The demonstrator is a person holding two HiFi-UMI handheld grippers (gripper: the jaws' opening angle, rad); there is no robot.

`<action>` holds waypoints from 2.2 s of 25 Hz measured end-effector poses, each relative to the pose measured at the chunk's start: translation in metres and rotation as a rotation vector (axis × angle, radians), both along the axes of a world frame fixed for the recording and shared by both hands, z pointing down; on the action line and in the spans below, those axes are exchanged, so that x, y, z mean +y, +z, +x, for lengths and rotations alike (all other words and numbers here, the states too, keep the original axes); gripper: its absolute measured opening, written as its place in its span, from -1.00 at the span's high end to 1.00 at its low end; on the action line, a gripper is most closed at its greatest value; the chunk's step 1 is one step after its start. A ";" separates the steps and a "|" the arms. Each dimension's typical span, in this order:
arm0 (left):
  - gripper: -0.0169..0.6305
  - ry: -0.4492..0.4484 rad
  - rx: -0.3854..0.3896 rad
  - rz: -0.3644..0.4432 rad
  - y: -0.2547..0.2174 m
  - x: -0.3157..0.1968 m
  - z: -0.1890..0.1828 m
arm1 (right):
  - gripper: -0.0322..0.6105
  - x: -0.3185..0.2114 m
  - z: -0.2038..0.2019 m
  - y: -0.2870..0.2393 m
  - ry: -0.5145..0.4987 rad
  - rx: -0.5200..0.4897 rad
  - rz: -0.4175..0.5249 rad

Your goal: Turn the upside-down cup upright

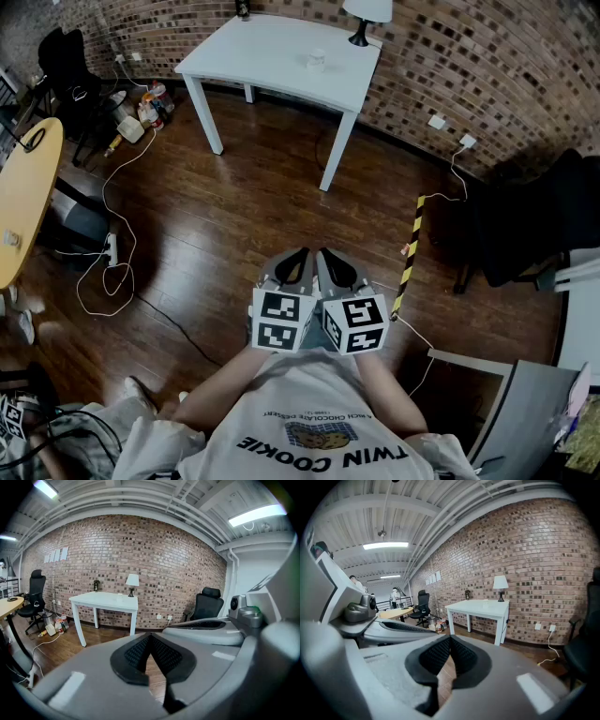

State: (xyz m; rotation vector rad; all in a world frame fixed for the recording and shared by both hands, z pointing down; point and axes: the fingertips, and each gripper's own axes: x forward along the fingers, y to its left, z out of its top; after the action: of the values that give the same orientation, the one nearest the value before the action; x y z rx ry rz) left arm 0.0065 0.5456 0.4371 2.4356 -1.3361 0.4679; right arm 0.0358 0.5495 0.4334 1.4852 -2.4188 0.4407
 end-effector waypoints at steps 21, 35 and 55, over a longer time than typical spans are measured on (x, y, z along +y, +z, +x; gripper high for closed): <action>0.93 -0.072 -0.046 0.022 -0.007 -0.241 0.061 | 0.89 -0.241 0.062 -0.006 -0.083 -0.037 0.031; 0.93 -0.076 -0.098 0.030 -0.003 -0.332 0.094 | 0.89 -0.333 0.089 0.004 -0.112 -0.067 0.031; 0.93 0.071 -0.010 -0.038 0.017 -0.542 0.041 | 0.87 -0.540 0.037 0.019 0.010 0.023 -0.016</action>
State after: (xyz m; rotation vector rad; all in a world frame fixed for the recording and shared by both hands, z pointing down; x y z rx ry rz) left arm 0.0477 0.0039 0.4538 2.4592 -1.2368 0.5189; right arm 0.0724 0.0099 0.4527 1.4884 -2.3859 0.4418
